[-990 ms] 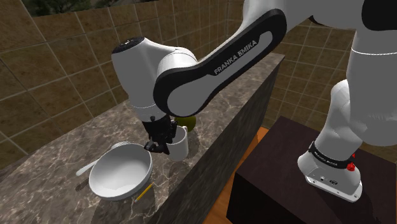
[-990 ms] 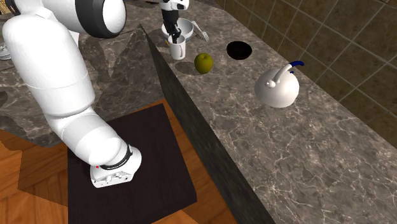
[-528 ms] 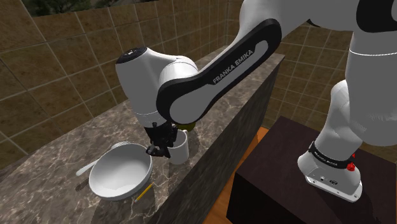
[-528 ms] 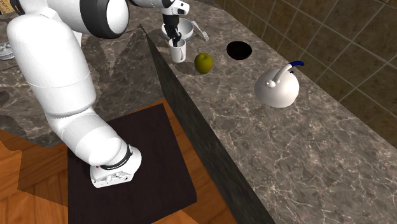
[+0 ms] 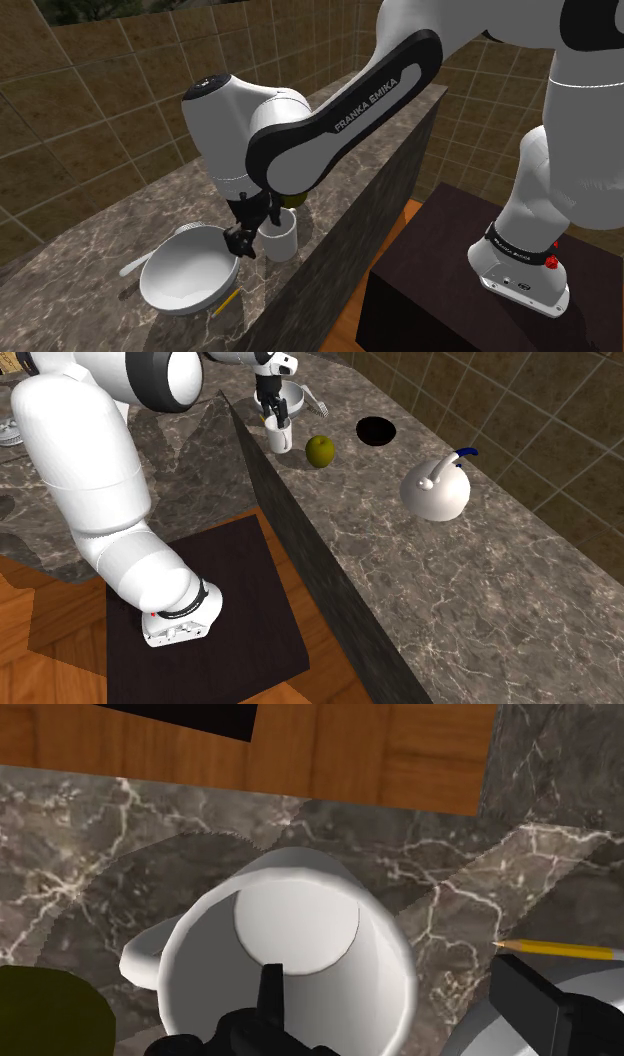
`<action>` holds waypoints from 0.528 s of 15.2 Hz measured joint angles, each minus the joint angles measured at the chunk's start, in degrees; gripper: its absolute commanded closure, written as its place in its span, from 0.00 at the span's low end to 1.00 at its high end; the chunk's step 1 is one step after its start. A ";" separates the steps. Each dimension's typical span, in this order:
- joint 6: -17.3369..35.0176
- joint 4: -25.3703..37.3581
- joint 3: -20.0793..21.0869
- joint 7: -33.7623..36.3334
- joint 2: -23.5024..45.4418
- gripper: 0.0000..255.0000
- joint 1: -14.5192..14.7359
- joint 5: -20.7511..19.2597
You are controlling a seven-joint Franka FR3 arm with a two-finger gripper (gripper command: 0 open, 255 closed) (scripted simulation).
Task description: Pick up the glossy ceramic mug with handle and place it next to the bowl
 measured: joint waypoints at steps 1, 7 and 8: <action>0.00 0.00 0.00 0.00 0.00 0.00 0.00 0.00; -6.16 4.34 0.41 -0.71 -2.01 0.00 -0.08 1.02; -6.38 4.48 0.43 -0.71 -2.09 0.00 -0.07 1.06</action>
